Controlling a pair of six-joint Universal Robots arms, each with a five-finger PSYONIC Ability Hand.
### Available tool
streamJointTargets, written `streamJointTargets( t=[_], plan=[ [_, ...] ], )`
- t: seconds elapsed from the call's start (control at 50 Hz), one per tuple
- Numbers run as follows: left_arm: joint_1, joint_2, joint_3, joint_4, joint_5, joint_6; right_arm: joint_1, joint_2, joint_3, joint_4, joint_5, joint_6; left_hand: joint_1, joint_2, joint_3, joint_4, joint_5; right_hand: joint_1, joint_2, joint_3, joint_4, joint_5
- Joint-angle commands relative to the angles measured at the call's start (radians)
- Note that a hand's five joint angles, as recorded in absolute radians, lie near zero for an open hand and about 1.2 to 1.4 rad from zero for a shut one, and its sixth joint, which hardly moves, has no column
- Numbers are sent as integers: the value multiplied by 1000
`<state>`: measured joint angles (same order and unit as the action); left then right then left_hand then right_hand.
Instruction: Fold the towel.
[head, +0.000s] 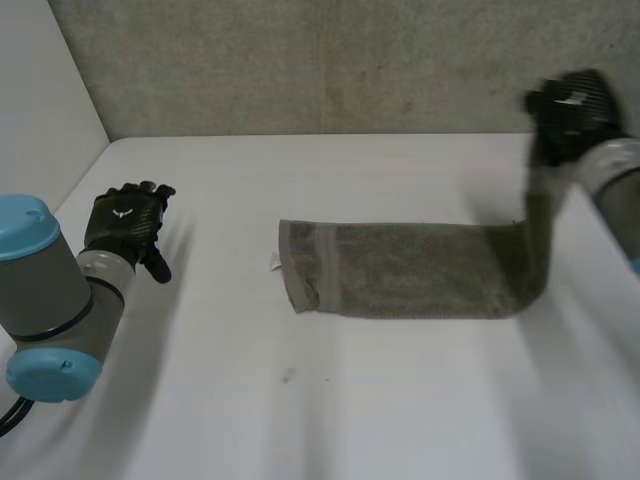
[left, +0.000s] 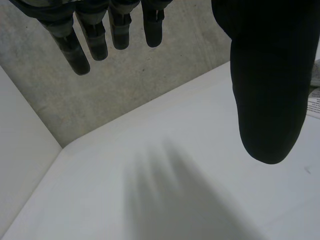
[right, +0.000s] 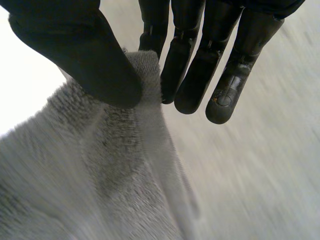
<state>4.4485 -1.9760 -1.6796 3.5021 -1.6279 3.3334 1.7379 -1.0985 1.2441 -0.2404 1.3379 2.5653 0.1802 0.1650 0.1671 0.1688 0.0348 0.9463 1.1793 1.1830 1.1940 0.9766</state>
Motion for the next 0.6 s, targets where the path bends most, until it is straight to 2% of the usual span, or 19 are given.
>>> streamJointTargets(
  t=[0.02, 0.06, 0.1, 0.26, 0.28, 0.3, 0.32, 0.34, 0.36, 0.38, 0.5, 0.54, 0.56, 0.6],
  plan=[
    [-1, 0, -6, 0, -1, 0, 264, 111, -51, -96, -161, -23, -6, 10, 7, 6, -35, 450, 217, 213, 202, 245],
    [-1, 0, -8, 0, 0, 0, 345, 172, -60, -105, -224, -52, -6, 10, 7, 6, -35, 450, 217, 213, 202, 245],
    [-1, 0, -8, 0, -1, 0, 380, 199, -61, -102, -249, -69, -6, 10, 7, 6, -35, 450, 217, 213, 202, 245],
    [-1, 0, -9, 0, 0, 2, 488, 363, -60, -47, -234, -161, -6, 10, 7, 6, -35, 450, 217, 213, 202, 245],
    [-3, -1, -9, 0, 0, 2, 493, 377, -60, -33, -218, -183, -6, 10, 7, 6, -35, 317, 84, 81, 70, 112],
    [-3, -1, -9, 0, 0, 2, 493, 378, -60, -33, -218, -183, -6, 10, 7, 6, -35, 316, 83, 79, 68, 111],
    [-3, -1, -9, 0, 0, 2, 494, 379, -60, -25, -192, -203, -6, 10, 7, 6, -35, -152, -385, -389, -400, -357],
    [-3, -3, -9, 0, 0, 3, 494, 379, -60, -25, -192, -203, -6, 10, 7, 6, -35, -157, -390, -393, -404, -361],
    [-3, -3, -9, 0, 0, 3, 491, 373, -63, -20, -166, -209, -6, 10, 7, 6, -35, -613, -846, -850, -861, -818],
    [-5, -4, -9, 0, 0, 3, 491, 355, -63, -20, -137, -206, -6, 10, 7, 6, -35, -772, -1005, -1009, -1019, -977],
    [-8, -10, -11, 0, 0, 3, 480, 235, -51, -20, -57, -120, -6, 10, 7, 6, -35, -772, -1005, -1009, -1019, -977],
    [-8, -12, -12, 0, 0, 3, 467, 151, -19, -19, -17, 22, -6, 10, 7, 6, -35, -772, -1005, -1009, -1019, -977],
    [-8, -12, -15, 0, 0, 3, 466, 151, -18, -19, -17, 23, -6, 10, 7, 6, -35, -772, -1005, -1009, -1019, -977],
    [-8, -10, -17, 2, 0, 3, 413, 73, 49, -17, 9, 193, -6, 10, 7, 6, -35, -772, -1005, -1009, -1019, -977]
  ],
)
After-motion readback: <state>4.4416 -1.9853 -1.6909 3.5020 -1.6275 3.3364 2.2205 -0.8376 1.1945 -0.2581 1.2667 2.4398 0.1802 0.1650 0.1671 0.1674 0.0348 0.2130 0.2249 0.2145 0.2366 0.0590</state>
